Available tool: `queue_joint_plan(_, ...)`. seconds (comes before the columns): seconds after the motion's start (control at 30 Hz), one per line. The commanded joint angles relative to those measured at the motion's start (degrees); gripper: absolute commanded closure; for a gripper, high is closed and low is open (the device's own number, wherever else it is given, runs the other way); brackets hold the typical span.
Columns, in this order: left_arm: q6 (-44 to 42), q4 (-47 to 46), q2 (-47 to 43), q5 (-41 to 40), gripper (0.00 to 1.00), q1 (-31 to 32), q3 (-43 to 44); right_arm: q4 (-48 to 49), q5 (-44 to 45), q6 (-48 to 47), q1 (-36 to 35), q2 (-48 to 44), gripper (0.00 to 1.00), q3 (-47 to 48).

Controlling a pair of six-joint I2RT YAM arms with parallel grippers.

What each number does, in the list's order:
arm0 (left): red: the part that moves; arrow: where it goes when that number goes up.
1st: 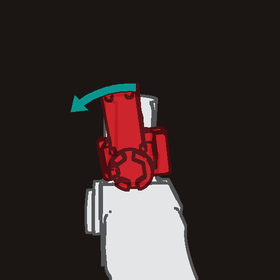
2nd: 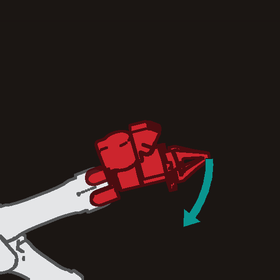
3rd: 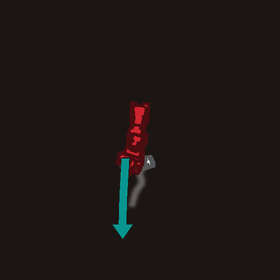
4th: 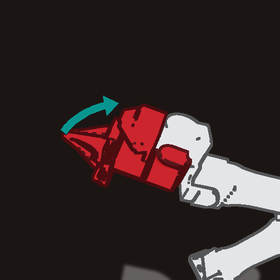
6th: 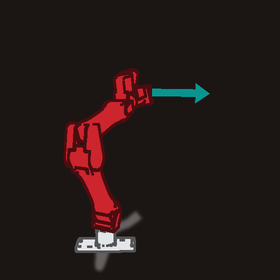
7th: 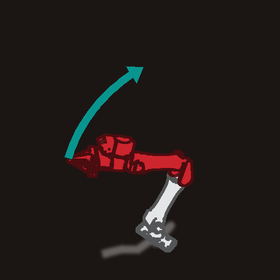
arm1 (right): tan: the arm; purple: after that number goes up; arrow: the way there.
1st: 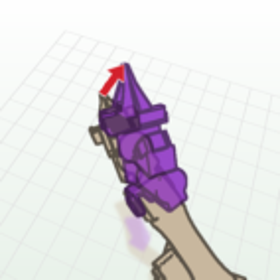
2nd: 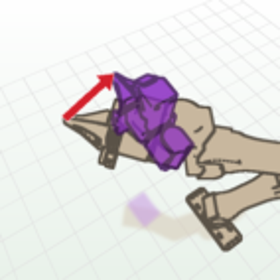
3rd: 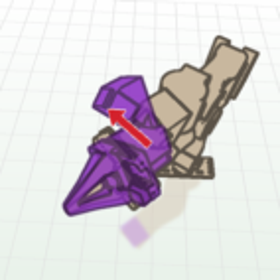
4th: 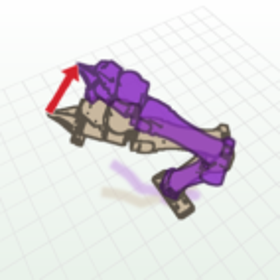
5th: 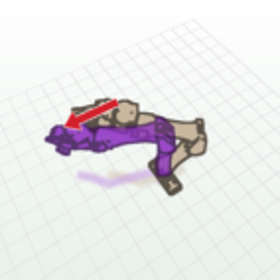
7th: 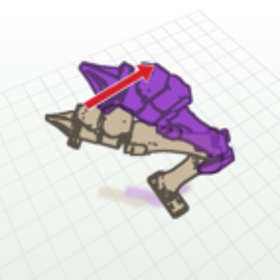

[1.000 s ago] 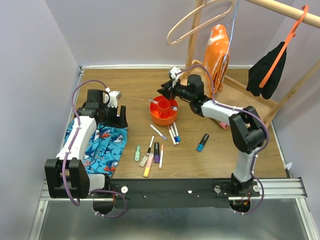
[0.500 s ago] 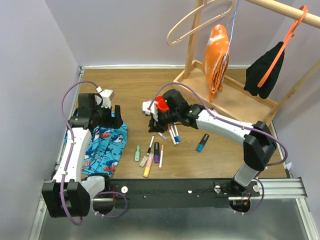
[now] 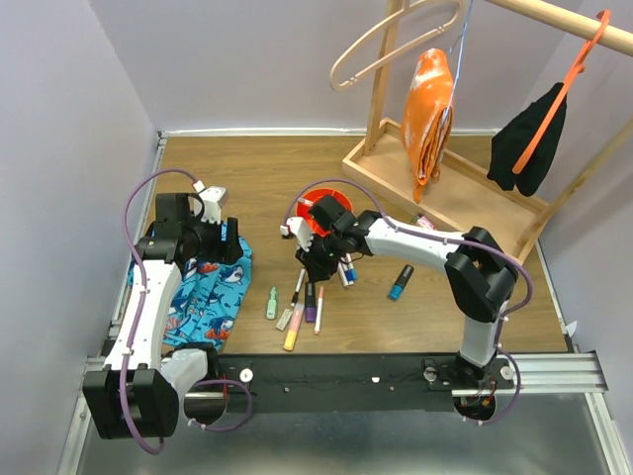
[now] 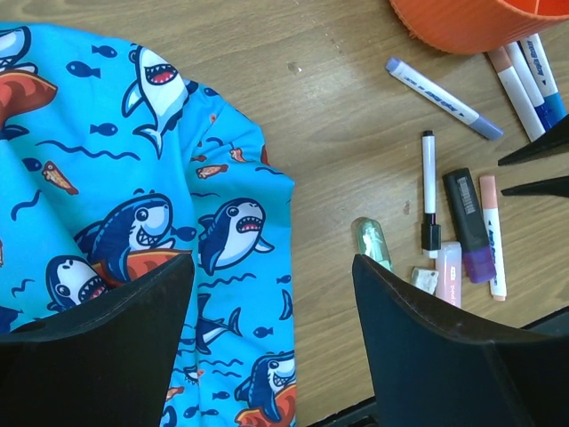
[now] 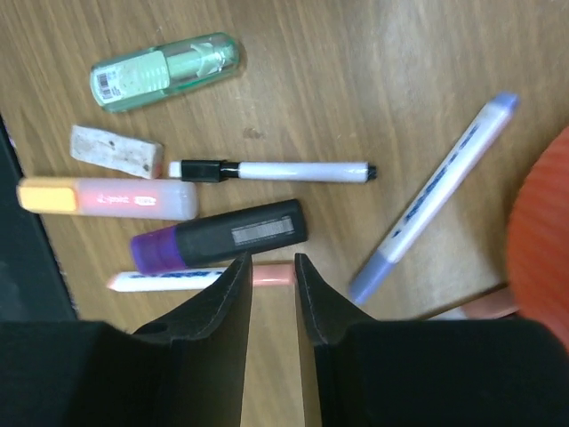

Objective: Sort the stationery into containers
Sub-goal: Pick up the pen from the center of the board.

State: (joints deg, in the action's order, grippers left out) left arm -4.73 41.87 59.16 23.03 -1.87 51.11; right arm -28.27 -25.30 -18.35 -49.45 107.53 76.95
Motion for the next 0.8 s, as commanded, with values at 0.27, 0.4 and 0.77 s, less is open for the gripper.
queue_joint_plan(0.27,0.8,1.6,1.9,2.2,0.19,-0.3,1.1,-0.8,8.2,35.7,-1.9,-3.4,0.46,-7.6)
queue_joint_plan(0.4,1.0,0.9,2.1,2.2,0.19,-0.3,0.7,0.1,8.4,38.8,-1.9,-0.5,0.48,-5.1)
queue_joint_plan(0.77,1.1,1.0,0.8,1.9,0.18,-0.2,0.6,-0.4,12.6,45.4,-1.9,2.2,0.62,-6.2)
